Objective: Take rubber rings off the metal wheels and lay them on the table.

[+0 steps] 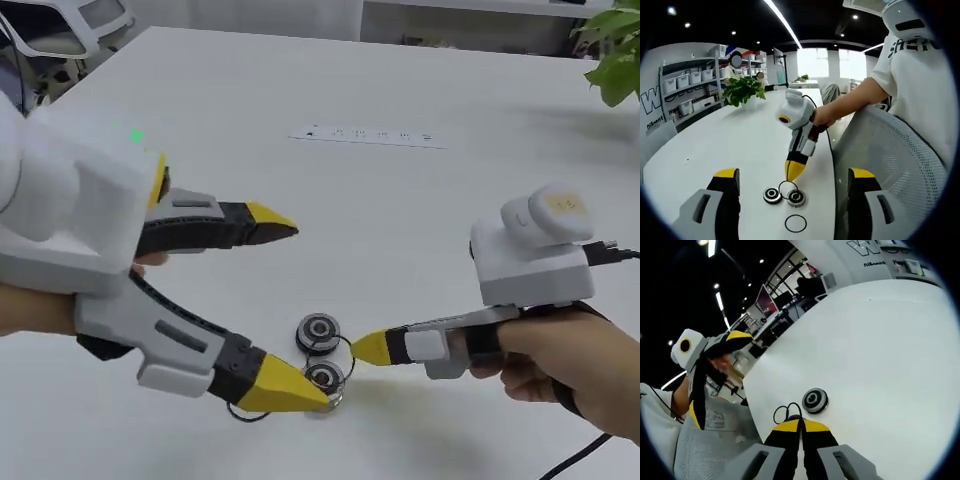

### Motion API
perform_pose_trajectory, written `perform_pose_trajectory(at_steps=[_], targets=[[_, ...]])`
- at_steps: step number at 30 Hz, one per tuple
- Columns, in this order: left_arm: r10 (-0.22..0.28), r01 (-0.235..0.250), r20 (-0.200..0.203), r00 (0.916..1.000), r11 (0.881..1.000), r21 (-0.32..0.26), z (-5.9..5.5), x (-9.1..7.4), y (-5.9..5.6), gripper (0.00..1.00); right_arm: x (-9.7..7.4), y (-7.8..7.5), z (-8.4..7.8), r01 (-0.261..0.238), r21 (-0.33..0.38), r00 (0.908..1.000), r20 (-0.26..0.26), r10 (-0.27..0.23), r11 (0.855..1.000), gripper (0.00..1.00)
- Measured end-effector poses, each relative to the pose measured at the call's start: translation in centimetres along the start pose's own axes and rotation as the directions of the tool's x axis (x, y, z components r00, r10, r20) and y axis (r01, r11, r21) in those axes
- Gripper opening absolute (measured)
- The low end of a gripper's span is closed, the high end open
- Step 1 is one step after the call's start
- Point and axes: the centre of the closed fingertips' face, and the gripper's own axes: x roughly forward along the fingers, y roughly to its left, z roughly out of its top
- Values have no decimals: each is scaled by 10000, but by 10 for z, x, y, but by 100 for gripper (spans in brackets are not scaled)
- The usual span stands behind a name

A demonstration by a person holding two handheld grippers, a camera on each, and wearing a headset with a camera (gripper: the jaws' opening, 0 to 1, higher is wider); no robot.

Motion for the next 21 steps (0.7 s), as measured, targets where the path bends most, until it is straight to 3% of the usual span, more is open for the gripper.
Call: perform_pose_trajectory(at_steps=[4,9,21], targets=[[329,-322,-264,9991,9991,281,-2,-15,4,94,-3,0,4,-55,177,9997,228,51,9998,0],[777,-773,-141,9969,9967,241,0,-32,8,97,-6,2,8,-57,239,9991,417,47,9997,0],[1548,-1545,21,9879,9864,-559,-16,-57,2,99,-12,7,16,-188,269,9966,811,165,9995,0]])
